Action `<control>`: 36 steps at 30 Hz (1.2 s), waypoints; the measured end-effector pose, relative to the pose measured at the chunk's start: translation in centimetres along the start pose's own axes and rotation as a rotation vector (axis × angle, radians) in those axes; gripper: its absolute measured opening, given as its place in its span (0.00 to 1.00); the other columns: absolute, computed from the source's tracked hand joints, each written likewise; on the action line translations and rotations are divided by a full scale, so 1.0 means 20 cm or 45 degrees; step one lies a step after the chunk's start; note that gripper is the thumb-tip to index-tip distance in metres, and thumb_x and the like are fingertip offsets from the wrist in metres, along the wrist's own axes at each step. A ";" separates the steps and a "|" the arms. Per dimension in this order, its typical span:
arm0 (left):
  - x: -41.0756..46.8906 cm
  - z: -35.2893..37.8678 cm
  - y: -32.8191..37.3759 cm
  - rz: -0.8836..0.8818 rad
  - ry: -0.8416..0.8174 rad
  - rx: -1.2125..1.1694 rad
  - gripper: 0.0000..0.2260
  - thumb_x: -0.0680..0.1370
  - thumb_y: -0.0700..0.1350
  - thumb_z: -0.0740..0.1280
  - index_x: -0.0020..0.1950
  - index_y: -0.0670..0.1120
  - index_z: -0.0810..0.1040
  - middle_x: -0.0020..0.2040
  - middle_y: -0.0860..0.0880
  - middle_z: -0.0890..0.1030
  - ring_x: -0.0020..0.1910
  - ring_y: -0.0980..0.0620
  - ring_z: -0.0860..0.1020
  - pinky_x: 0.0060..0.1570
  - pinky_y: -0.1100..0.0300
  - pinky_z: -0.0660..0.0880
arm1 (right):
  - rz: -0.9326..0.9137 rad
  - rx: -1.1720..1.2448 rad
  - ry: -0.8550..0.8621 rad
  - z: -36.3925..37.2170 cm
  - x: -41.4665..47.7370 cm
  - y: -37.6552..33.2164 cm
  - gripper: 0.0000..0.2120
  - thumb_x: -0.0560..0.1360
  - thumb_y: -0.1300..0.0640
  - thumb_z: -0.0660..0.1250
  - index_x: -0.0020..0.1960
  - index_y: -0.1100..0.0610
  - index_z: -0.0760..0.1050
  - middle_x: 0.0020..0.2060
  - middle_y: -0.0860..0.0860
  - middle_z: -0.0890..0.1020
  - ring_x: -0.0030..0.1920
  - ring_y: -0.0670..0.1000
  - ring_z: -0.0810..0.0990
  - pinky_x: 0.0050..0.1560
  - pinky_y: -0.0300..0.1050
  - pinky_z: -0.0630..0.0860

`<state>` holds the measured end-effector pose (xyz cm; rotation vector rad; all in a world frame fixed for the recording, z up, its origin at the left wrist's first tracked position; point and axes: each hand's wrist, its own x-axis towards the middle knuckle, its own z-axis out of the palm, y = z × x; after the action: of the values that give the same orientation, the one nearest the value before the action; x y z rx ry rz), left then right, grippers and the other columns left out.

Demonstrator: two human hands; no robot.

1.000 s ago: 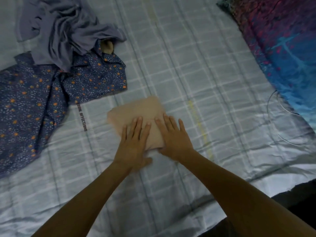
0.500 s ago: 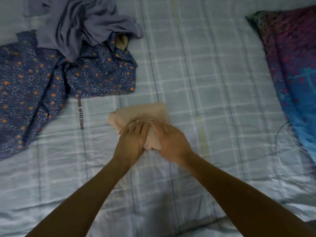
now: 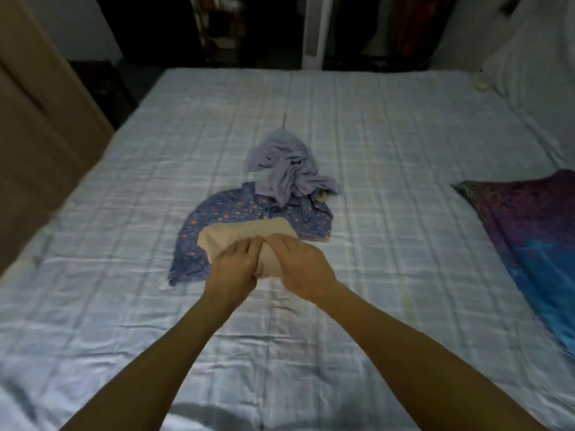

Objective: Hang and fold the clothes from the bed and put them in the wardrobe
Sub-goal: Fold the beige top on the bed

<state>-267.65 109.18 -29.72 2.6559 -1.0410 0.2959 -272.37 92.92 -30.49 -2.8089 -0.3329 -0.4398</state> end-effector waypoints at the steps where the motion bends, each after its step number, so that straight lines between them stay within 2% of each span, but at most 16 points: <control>1: -0.07 -0.17 -0.05 -0.035 0.030 0.038 0.36 0.50 0.34 0.78 0.57 0.40 0.74 0.42 0.42 0.82 0.36 0.43 0.81 0.27 0.59 0.75 | -0.068 -0.003 0.030 -0.07 0.07 -0.15 0.33 0.53 0.63 0.77 0.58 0.59 0.77 0.49 0.54 0.83 0.43 0.54 0.82 0.34 0.42 0.77; 3: -0.24 -0.49 -0.17 -0.115 0.081 0.124 0.35 0.50 0.37 0.80 0.56 0.38 0.78 0.42 0.41 0.82 0.36 0.43 0.82 0.26 0.61 0.74 | -0.208 -0.028 0.078 -0.19 0.20 -0.45 0.34 0.52 0.59 0.79 0.58 0.59 0.77 0.47 0.54 0.83 0.40 0.54 0.83 0.31 0.41 0.76; 5: -0.42 -0.78 -0.28 -0.215 0.154 0.219 0.32 0.52 0.35 0.79 0.56 0.37 0.79 0.44 0.39 0.82 0.37 0.42 0.82 0.26 0.60 0.74 | -0.356 -0.061 0.128 -0.30 0.34 -0.76 0.35 0.52 0.54 0.81 0.57 0.59 0.78 0.45 0.54 0.83 0.38 0.53 0.82 0.29 0.40 0.74; 8: -0.68 -1.18 -0.44 -0.364 0.244 0.348 0.29 0.57 0.32 0.76 0.58 0.38 0.78 0.47 0.39 0.82 0.41 0.39 0.82 0.28 0.54 0.76 | -0.543 -0.027 0.231 -0.43 0.51 -1.20 0.34 0.52 0.61 0.79 0.58 0.58 0.77 0.44 0.54 0.82 0.37 0.52 0.82 0.28 0.40 0.74; 11: -0.94 -1.53 -0.57 -0.529 0.308 0.438 0.27 0.61 0.32 0.72 0.60 0.40 0.75 0.50 0.41 0.81 0.47 0.37 0.80 0.27 0.52 0.75 | -0.716 0.039 0.306 -0.55 0.64 -1.62 0.32 0.54 0.62 0.77 0.57 0.59 0.76 0.43 0.53 0.82 0.36 0.52 0.81 0.28 0.40 0.74; 13: -1.10 -1.74 -0.61 -0.631 0.328 0.541 0.26 0.64 0.37 0.74 0.62 0.42 0.75 0.52 0.43 0.81 0.50 0.39 0.80 0.32 0.50 0.77 | -0.827 0.076 0.331 -0.61 0.71 -1.87 0.31 0.55 0.61 0.78 0.58 0.58 0.76 0.44 0.53 0.82 0.37 0.52 0.82 0.28 0.40 0.74; 15: -1.25 -1.92 -0.63 -0.691 0.352 0.650 0.27 0.64 0.46 0.77 0.60 0.43 0.75 0.52 0.44 0.81 0.49 0.41 0.80 0.38 0.49 0.78 | -0.945 0.109 0.340 -0.65 0.77 -2.09 0.33 0.55 0.60 0.79 0.59 0.58 0.74 0.45 0.54 0.82 0.38 0.53 0.83 0.27 0.41 0.75; 16: -1.32 -1.99 -0.64 -0.730 0.360 0.674 0.27 0.65 0.50 0.76 0.60 0.43 0.75 0.52 0.43 0.81 0.49 0.41 0.80 0.39 0.48 0.78 | -1.010 0.130 0.336 -0.66 0.80 -2.19 0.34 0.55 0.60 0.80 0.60 0.58 0.74 0.47 0.54 0.82 0.39 0.54 0.83 0.27 0.42 0.76; 17: -1.39 -2.06 -0.65 -0.779 0.372 0.695 0.25 0.67 0.53 0.73 0.60 0.43 0.74 0.53 0.43 0.80 0.50 0.40 0.79 0.39 0.47 0.78 | -1.077 0.153 0.334 -0.67 0.83 -2.29 0.34 0.56 0.60 0.80 0.61 0.58 0.73 0.48 0.55 0.82 0.41 0.55 0.84 0.27 0.43 0.76; 19: -1.51 -2.18 -0.66 -0.902 0.393 0.754 0.24 0.69 0.50 0.69 0.62 0.43 0.71 0.54 0.42 0.80 0.52 0.38 0.79 0.36 0.47 0.78 | -1.210 0.217 0.326 -0.69 0.88 -2.46 0.34 0.57 0.61 0.79 0.62 0.59 0.74 0.50 0.57 0.82 0.42 0.57 0.84 0.28 0.46 0.77; 22: -1.65 -2.32 -0.68 -1.101 0.396 0.803 0.30 0.64 0.40 0.75 0.63 0.43 0.66 0.55 0.39 0.79 0.53 0.35 0.78 0.30 0.47 0.77 | -1.405 0.324 0.371 -0.75 0.94 -2.69 0.34 0.58 0.62 0.78 0.63 0.60 0.73 0.50 0.58 0.82 0.43 0.58 0.84 0.29 0.46 0.78; 26: -1.82 -2.51 -0.62 -1.337 0.442 0.942 0.31 0.63 0.37 0.75 0.64 0.36 0.71 0.56 0.38 0.78 0.54 0.34 0.77 0.32 0.46 0.77 | -1.683 0.509 0.438 -0.82 0.98 -3.01 0.36 0.58 0.62 0.79 0.63 0.60 0.69 0.50 0.58 0.82 0.43 0.58 0.83 0.27 0.46 0.77; 29: -1.99 -2.60 -0.56 -1.491 0.427 1.047 0.33 0.57 0.39 0.79 0.61 0.35 0.73 0.51 0.39 0.80 0.48 0.35 0.80 0.29 0.50 0.76 | -1.803 0.588 0.427 -0.84 0.94 -3.23 0.36 0.60 0.60 0.79 0.64 0.60 0.69 0.52 0.56 0.81 0.45 0.57 0.83 0.28 0.45 0.77; 31: -2.11 -2.65 -0.55 -1.567 0.402 1.077 0.34 0.59 0.43 0.80 0.62 0.37 0.72 0.54 0.40 0.79 0.51 0.36 0.80 0.34 0.48 0.78 | -1.861 0.639 0.422 -0.82 0.89 -3.37 0.35 0.61 0.59 0.79 0.65 0.60 0.70 0.54 0.56 0.81 0.47 0.57 0.83 0.30 0.46 0.78; 34: -2.27 -2.72 -0.54 -1.683 0.444 1.076 0.33 0.69 0.45 0.74 0.70 0.37 0.66 0.65 0.40 0.73 0.64 0.36 0.72 0.47 0.43 0.78 | -1.931 0.727 0.417 -0.78 0.83 -3.57 0.33 0.63 0.61 0.76 0.66 0.60 0.71 0.56 0.57 0.81 0.50 0.59 0.83 0.32 0.49 0.80; 36: -2.38 -2.76 -0.56 -1.755 0.440 1.061 0.33 0.72 0.45 0.71 0.72 0.37 0.62 0.69 0.40 0.69 0.68 0.37 0.68 0.53 0.42 0.76 | -1.972 0.752 0.394 -0.77 0.80 -3.72 0.35 0.63 0.63 0.76 0.67 0.59 0.68 0.56 0.57 0.81 0.50 0.59 0.83 0.29 0.50 0.80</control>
<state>-299.27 165.07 6.69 3.0161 1.2962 0.8930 -281.41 160.60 6.34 -1.3834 -2.0712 -0.8121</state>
